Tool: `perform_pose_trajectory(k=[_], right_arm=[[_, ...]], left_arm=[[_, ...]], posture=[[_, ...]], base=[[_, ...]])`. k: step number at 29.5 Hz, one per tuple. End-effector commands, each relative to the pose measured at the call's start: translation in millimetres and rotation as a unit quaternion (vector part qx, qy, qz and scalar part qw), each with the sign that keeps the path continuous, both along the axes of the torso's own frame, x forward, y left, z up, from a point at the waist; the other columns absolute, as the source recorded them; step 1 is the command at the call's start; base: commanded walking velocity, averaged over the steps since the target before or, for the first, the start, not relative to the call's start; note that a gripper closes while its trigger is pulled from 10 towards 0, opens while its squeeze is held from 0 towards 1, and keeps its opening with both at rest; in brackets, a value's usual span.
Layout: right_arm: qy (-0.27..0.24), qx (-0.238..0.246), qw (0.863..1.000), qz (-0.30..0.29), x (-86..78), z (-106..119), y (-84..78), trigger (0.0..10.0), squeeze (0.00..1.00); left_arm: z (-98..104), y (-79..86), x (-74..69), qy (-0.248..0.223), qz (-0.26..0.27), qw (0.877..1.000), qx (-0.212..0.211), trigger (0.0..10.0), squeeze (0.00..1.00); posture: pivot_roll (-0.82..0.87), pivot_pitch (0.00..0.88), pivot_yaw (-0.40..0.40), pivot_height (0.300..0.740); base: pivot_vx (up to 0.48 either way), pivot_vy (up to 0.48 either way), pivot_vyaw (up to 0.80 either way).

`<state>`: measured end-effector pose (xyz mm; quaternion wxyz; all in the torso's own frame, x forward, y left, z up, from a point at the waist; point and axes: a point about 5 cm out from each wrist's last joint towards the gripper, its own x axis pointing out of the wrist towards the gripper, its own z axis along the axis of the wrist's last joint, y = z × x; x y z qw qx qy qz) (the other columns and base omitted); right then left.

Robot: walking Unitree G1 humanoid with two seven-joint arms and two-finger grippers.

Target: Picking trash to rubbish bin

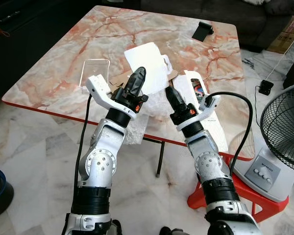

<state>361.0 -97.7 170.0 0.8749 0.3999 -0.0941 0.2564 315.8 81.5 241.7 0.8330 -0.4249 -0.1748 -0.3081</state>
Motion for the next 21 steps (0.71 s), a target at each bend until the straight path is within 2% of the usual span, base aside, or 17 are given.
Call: perform_pose_trajectory(k=[1,3,4,5,6,7,10,12,14,18,19,20,21], right_arm=[[0.009,-0.019,0.998,-0.063,7.4,4,-13.0,10.0,0.00],[0.014,-0.033,0.996,-0.086,9.7,4,-17.0,10.0,0.00],[0.018,-0.054,0.992,-0.112,11.3,3,-21.1,10.0,0.00],[0.026,-0.092,0.983,-0.160,13.2,1,-29.2,10.0,0.00],[0.020,-0.130,0.974,-0.187,13.2,1,-34.3,10.0,0.00],[0.008,-0.158,0.968,-0.196,12.6,2,-35.6,10.0,0.00],[-0.008,-0.190,0.959,-0.210,12.4,3,-35.8,10.0,0.00],[-0.017,-0.231,0.947,-0.222,10.7,0,-37.9,10.0,0.00],[-0.031,-0.265,0.937,-0.226,8.1,-3,-36.8,10.0,0.00],[-0.051,-0.293,0.926,-0.233,5.5,-6,-31.8,10.0,0.00],[-0.062,-0.306,0.922,-0.230,3.6,-8,-29.3,10.0,0.00],[-0.066,-0.310,0.920,-0.229,2.8,-8,-28.2,10.0,0.00],[-0.066,-0.310,0.920,-0.229,2.8,-8,-28.2,10.0,0.00]], left_arm=[[-1,-2.1,-1.7,-0.002,0.002,1.000,0.003,0.0,0.00],[-3,-1.3,-0.7,0.001,0.010,1.000,0.012,0.0,0.00],[-5,0.0,1.1,0.004,0.025,0.999,0.030,0.0,0.00],[-10,3.5,5.1,0.010,0.065,0.995,0.078,0.0,0.00],[-12,6.6,7.9,0.011,0.099,0.989,0.113,2.6,0.00],[-13,9.1,9.6,0.012,0.122,0.984,0.130,10.0,0.00],[-14,11.8,11.3,0.012,0.147,0.978,0.147,10.0,0.00],[-26,16.6,16.3,0.011,0.221,0.937,0.270,10.0,0.00],[-38,21.7,17.9,0.001,0.282,0.887,0.366,10.0,0.00],[-45,23.5,17.3,-0.019,0.322,0.845,0.426,10.0,0.00],[-48,25.9,17.1,-0.026,0.340,0.827,0.447,10.0,0.00],[-49,27.0,16.8,-0.031,0.348,0.819,0.456,10.0,0.00],[-49,27.0,16.8,-0.031,0.348,0.819,0.456,10.0,0.00]], posture=[[0.10,0.146,-0.067,0.740],[0.10,0.146,-0.067,0.740],[0.10,0.146,-0.067,0.740],[0.10,0.146,-0.067,0.740],[0.10,0.148,-0.067,0.740],[0.10,0.148,-0.067,0.740],[0.11,0.148,-0.067,0.740],[0.10,0.150,-0.066,0.740],[0.10,0.152,-0.065,0.740],[0.10,0.155,-0.065,0.740],[0.10,0.155,-0.064,0.740],[0.10,0.156,-0.064,0.740],[0.10,0.156,-0.064,0.740]], base=[[0.000,0.000,0.00],[0.000,0.000,0.00],[0.000,0.000,0.00],[0.000,0.000,0.00],[0.000,0.000,0.00],[0.000,0.000,0.00],[0.000,0.000,0.00],[0.000,0.000,0.00],[0.000,0.000,0.00],[0.000,0.000,0.00],[0.000,0.000,0.00],[0.000,0.000,0.00],[0.000,0.000,0.00]])
